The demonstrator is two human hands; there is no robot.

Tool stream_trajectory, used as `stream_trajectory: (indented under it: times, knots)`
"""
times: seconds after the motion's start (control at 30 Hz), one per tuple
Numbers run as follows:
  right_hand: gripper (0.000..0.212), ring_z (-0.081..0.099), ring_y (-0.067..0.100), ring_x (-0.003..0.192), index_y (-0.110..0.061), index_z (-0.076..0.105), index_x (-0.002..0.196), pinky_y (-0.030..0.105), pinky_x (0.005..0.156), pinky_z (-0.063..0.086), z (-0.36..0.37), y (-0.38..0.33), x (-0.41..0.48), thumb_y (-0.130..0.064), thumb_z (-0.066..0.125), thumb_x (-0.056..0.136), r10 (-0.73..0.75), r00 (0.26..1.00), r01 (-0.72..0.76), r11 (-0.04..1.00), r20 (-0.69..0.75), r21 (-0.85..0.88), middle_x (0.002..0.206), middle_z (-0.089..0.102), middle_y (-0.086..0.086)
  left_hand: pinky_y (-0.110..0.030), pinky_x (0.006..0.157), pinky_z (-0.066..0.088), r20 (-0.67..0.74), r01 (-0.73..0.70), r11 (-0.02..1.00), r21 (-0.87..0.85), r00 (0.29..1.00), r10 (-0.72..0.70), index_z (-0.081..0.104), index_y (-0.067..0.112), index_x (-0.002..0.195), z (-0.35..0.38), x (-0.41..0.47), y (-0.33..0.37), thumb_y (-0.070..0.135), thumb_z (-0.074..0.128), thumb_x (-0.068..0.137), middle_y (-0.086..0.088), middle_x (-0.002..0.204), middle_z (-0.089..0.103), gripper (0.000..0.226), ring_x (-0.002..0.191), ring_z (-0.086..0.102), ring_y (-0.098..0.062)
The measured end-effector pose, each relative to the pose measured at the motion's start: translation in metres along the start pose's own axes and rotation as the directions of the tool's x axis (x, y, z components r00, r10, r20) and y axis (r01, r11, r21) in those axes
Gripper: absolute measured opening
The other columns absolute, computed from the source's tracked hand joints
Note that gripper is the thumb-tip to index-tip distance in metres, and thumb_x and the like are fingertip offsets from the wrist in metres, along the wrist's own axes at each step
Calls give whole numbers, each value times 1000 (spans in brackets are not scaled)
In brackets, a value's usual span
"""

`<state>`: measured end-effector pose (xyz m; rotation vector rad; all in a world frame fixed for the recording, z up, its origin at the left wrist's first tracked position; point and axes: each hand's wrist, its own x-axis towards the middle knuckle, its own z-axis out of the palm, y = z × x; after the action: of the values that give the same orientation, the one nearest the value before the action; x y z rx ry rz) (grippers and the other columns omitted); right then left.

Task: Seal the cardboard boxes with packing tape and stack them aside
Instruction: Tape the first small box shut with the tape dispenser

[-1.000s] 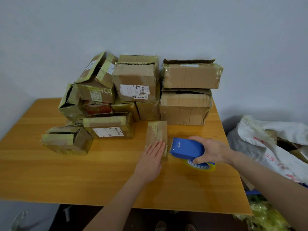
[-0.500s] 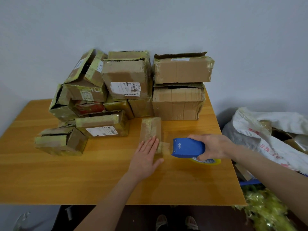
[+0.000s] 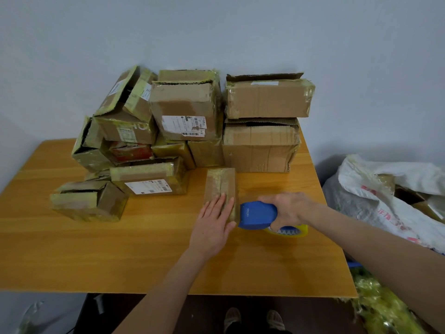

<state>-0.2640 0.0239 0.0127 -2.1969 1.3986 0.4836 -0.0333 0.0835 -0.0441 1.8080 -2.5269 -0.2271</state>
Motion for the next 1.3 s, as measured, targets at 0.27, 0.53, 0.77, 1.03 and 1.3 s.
stream_trajectory:
  times: [0.27,0.53,0.77,1.03,1.3]
  knots:
    - [60,58,19,87,-37,49,129,29,64,45,-17,-21,13,-52,65,73,132,987,-124,987,86,-98,95,60,-7,-37,117,4,9,-6,1000,-6,1000,6,12,24,151,3,0,-5,64,-5,93,-4,158,13,72,147,12,-20]
    - [51,64,18,87,-28,60,106,41,78,57,-6,14,6,-46,76,62,276,956,-140,727,-99,672,97,67,-2,-31,116,-7,15,-11,1000,-8,1000,11,0,27,152,-1,0,-3,70,-20,82,1,160,-2,85,148,-4,-15]
    - [58,64,30,98,-15,55,132,42,84,54,41,10,13,-31,76,80,479,863,-155,-49,160,987,114,65,11,-31,115,-11,34,31,999,13,999,-32,-3,23,153,-6,1,6,69,-18,80,0,160,-6,88,148,-7,-16]
    - [59,57,30,103,-10,47,137,38,85,43,33,3,6,-53,47,96,499,858,-330,346,126,878,119,59,14,-24,118,2,-65,112,912,-395,987,-149,21,19,151,-20,-4,-1,44,26,102,10,156,11,55,145,4,-6]
    - [65,58,29,117,-8,27,151,36,93,49,20,-79,28,-44,44,100,325,919,-127,782,-225,610,131,59,15,-27,95,41,81,416,576,-703,852,-517,8,11,154,-22,1,-4,34,38,102,-8,145,45,65,129,47,-24]
